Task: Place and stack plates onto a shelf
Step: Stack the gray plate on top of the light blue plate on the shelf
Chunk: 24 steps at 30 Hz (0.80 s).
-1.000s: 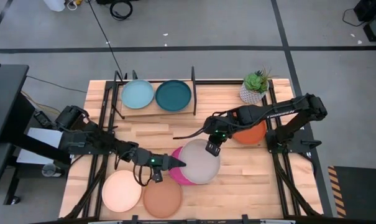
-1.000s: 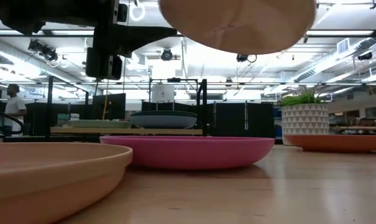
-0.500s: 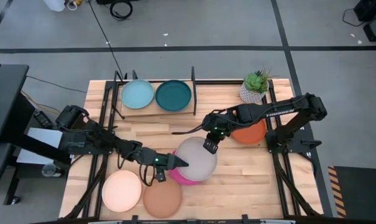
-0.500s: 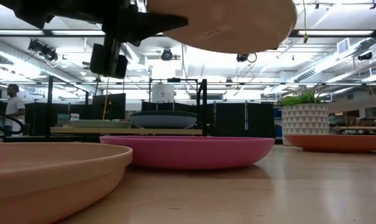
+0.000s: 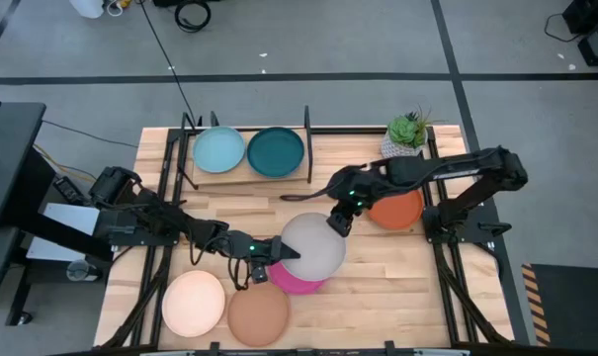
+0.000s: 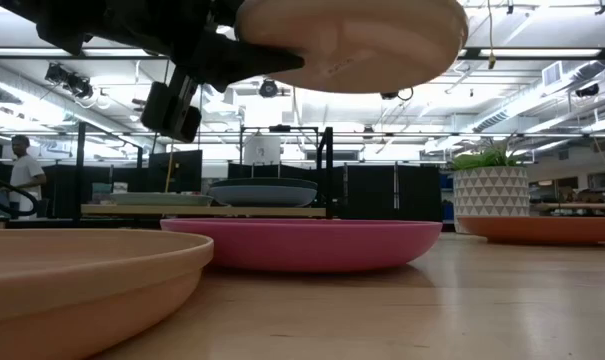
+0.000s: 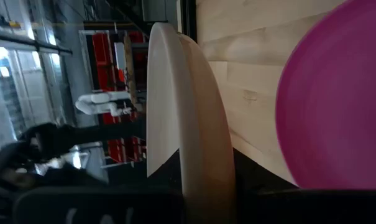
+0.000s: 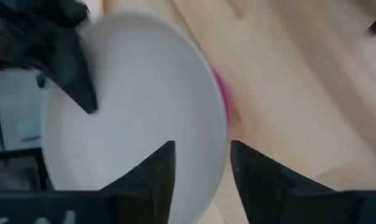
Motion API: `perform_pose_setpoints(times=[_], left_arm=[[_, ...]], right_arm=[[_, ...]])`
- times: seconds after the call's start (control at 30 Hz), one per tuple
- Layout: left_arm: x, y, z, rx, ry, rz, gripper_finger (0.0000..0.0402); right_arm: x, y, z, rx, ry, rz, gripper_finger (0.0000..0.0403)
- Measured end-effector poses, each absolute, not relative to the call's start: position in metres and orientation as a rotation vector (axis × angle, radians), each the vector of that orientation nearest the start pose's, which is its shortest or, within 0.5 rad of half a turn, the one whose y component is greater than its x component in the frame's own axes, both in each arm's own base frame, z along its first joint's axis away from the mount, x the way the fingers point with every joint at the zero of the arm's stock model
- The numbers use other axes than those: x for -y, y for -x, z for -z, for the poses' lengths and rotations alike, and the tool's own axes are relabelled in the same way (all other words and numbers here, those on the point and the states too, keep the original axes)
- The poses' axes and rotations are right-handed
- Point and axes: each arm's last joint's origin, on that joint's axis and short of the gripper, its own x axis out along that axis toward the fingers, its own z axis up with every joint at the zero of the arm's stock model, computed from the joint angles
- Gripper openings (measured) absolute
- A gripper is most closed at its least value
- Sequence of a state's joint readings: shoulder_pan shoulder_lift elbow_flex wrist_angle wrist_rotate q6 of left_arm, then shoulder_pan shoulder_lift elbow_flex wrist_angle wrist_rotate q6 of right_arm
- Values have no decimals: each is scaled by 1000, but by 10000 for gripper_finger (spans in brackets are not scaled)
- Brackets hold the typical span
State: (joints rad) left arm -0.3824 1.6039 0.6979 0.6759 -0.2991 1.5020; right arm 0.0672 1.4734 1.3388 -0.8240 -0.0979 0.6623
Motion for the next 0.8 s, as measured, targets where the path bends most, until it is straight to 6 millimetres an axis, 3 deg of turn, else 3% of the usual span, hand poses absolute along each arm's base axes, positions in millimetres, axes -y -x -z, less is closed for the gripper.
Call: perform_pose_setpoints(times=[0.2, 0.43, 0.57, 0.8], left_arm=[[105, -296, -192, -276, -1486, 99, 58], [91, -280, -201, -529, -1313, -151, 58], [70, -271, -206, -683, -1215, -400, 58], [14, -263, -195, -887, -961, -620, 59]], right_arm=[[-23, -261, -350, -822, -513, 296, 196], [-51, -230, -366, -672, -278, 470, 199], [-72, -230, -359, -635, -135, 489, 195], [-90, -234, -315, -641, -26, 485, 194]])
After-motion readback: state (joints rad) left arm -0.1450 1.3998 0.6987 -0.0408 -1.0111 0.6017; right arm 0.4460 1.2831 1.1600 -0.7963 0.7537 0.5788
